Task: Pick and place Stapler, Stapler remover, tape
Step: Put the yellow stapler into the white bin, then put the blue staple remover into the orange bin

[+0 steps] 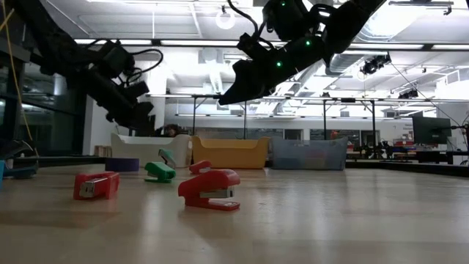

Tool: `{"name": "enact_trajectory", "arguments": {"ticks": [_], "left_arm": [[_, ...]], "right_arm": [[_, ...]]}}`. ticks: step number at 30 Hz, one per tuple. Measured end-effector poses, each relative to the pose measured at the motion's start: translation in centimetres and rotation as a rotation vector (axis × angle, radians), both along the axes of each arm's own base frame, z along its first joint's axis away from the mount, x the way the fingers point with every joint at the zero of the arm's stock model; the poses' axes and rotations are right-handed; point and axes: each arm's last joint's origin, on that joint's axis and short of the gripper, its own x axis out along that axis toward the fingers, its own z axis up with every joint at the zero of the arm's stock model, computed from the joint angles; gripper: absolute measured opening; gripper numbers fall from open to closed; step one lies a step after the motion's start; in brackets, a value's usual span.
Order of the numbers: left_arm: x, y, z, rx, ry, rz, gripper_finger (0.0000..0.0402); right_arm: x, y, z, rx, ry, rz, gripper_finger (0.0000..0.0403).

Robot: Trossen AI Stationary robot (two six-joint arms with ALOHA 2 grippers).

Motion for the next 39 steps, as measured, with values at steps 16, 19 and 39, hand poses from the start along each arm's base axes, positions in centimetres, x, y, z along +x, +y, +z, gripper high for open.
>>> {"name": "enact_trajectory", "arguments": {"ticks": [16, 19, 39], "left_arm": [[0.9, 0.0, 0.6, 0.086, -0.062, -0.252, 0.0179], [1.0, -0.1, 0.7, 0.086, -0.073, -0.307, 0.0179], [1.1, -0.2, 0.7, 0.081, -0.087, -0.356, 0.0179]], "right_arm": [[0.1, 0.5, -2.4, 0.01, 0.142, 0.285, 0.0174], [0.4, 0.6, -3.5, -0.031, 0.181, 0.334, 0.0173], [1.5, -1.5, -7.7, 0.058, 0.135, 0.401, 0.0175]]}}
